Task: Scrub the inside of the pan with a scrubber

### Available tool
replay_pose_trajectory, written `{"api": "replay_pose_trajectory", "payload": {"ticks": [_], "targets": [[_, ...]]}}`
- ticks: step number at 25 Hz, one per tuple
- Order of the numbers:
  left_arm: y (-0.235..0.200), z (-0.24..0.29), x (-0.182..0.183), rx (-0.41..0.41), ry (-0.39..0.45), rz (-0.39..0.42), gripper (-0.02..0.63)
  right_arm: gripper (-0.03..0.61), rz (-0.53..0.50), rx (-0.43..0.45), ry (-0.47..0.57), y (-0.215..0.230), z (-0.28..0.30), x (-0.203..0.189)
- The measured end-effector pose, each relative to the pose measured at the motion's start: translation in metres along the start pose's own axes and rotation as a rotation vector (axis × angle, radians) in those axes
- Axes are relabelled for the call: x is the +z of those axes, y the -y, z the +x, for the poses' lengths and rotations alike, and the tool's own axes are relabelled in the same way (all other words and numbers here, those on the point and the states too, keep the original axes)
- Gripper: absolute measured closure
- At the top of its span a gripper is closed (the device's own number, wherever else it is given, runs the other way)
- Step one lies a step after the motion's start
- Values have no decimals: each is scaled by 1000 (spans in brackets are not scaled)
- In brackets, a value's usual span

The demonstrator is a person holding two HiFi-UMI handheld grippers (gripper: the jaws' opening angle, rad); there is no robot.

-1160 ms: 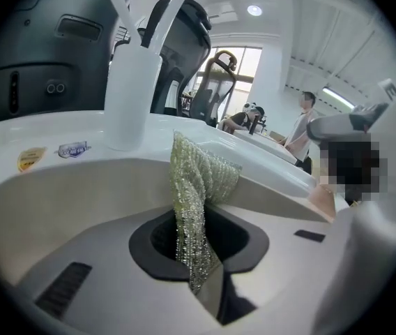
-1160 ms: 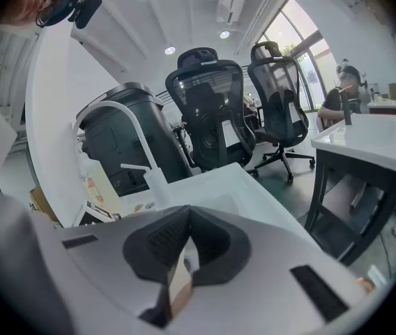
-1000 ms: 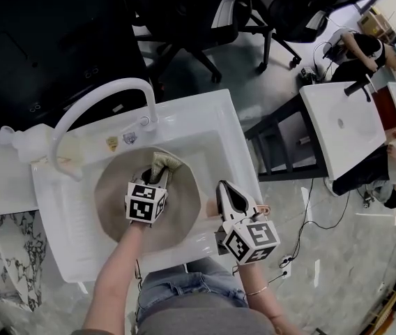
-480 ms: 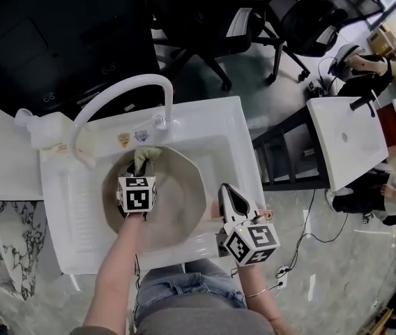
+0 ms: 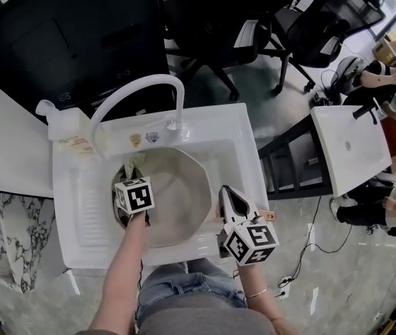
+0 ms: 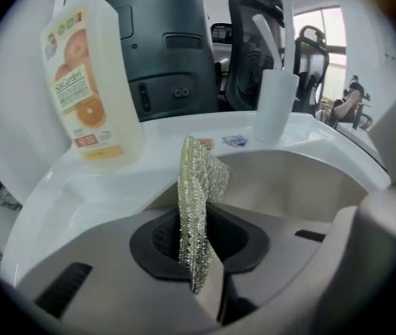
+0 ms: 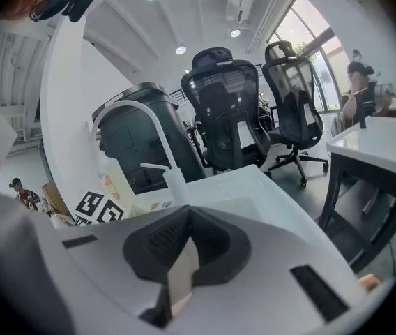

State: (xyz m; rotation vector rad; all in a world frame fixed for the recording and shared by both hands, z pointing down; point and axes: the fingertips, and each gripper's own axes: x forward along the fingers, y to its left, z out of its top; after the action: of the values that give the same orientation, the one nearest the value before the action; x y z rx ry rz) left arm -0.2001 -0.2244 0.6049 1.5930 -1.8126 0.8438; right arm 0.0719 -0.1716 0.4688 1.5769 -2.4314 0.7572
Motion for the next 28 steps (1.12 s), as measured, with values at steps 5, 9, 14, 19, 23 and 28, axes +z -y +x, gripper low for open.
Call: {"api": "replay_pose_trajectory", "payload": {"ticks": [5,9,14,19,23,28], "targets": [[-15,-17,-10,58,-12,-131,546,568,-8,18,8,-10,-4,0],[-22,-45,-14,36,19,-268,546,568,-12,44,3,-21,-5,-3],[-15,-89,4,-133,98,-225,546,568,-25,71,-6,-35,-7,-10],[4,-90,34,-293,105,191,546,568,-24,42,-8,-33,-13,-13],[14,-73,49,-190,145,738,548,568,-12,6,-3,-27,-24,-17],[35,-49,32,-30,155,1366,548,568,11,-39,6,-18,-40,-25]]}}
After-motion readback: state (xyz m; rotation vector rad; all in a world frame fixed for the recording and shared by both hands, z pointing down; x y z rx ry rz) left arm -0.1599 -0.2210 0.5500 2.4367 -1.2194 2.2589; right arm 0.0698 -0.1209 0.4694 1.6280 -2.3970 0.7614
